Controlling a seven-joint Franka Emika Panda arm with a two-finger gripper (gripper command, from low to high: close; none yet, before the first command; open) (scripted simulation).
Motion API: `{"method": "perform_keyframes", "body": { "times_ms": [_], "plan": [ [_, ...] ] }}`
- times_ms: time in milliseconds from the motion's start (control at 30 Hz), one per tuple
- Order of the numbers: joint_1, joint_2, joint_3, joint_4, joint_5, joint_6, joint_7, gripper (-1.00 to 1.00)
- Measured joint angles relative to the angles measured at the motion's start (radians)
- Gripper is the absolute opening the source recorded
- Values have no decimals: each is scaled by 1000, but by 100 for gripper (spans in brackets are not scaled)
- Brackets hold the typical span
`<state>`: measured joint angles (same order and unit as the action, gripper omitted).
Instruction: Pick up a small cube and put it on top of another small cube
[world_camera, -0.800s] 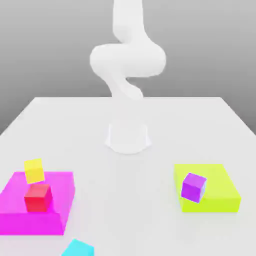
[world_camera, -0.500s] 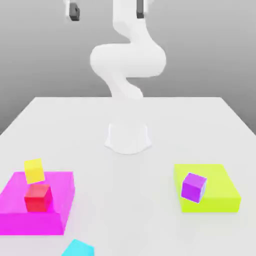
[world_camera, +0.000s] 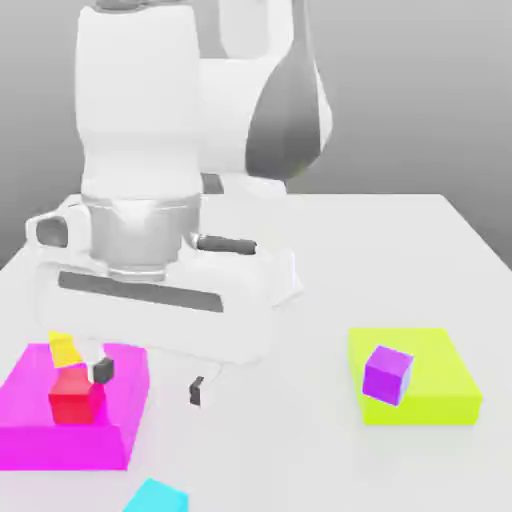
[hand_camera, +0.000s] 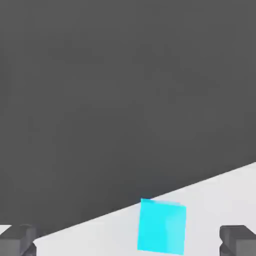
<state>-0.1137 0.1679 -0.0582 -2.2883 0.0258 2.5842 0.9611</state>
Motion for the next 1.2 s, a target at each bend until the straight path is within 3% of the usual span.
{"method": "perform_keyframes", "body": {
  "times_ms": [267,300,567,867,1067,1200],
  "plan": [
    [-28,290,2,24,36,139,9,0],
    [-31,326,6,31,39,166,6,-100],
    [-30,312,5,28,38,155,8,-100],
    [-59,1,-86,-77,14,-52,126,-100],
    [-162,-221,-140,-169,-38,-178,281,-100],
    [-164,-154,-141,-211,-16,-70,286,-100]
  ]
}}
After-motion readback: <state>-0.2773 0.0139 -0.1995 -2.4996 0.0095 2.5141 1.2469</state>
